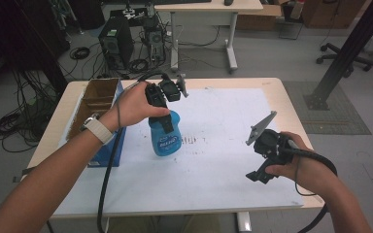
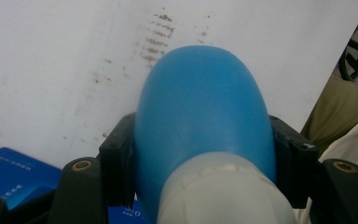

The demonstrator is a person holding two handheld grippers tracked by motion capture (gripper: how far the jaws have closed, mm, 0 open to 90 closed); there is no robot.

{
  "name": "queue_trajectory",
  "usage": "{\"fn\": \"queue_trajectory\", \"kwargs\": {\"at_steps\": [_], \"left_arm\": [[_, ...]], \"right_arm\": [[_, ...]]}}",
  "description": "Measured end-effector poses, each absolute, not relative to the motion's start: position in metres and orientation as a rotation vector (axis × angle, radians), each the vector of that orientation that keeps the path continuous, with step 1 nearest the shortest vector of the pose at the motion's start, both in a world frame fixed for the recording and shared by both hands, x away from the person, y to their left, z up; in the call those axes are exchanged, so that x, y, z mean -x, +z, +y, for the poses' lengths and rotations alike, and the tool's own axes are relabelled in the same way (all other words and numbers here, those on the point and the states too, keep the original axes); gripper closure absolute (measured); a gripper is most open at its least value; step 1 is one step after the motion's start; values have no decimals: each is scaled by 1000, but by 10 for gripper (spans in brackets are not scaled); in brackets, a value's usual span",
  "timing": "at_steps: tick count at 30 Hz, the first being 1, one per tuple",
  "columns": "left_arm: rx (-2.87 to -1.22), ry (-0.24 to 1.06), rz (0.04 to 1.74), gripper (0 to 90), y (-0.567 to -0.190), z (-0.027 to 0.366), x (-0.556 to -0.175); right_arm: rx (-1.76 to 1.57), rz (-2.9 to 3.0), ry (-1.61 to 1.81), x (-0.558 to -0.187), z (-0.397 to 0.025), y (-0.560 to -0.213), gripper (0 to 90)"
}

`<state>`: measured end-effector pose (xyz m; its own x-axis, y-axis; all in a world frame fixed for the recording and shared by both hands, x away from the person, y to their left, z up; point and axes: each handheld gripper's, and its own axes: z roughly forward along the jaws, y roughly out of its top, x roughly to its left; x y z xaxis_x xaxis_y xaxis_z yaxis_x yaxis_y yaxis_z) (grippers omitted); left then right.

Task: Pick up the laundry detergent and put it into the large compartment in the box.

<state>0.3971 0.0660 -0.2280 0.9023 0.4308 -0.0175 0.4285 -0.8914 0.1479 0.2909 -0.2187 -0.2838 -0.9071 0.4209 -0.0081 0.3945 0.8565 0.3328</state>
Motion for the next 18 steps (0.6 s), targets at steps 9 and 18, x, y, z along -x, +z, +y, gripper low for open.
{"fn": "queue_trajectory", "kwargs": {"at_steps": [9,18], "left_arm": [[-2891,29,740,372,-211,72,-394],[-2863,35,874,373,-194,80,-394]], "right_arm": [[-626,2958,499,-292,-215,-283,98],[-600,2962,505,-294,-211,-283,98]]}}
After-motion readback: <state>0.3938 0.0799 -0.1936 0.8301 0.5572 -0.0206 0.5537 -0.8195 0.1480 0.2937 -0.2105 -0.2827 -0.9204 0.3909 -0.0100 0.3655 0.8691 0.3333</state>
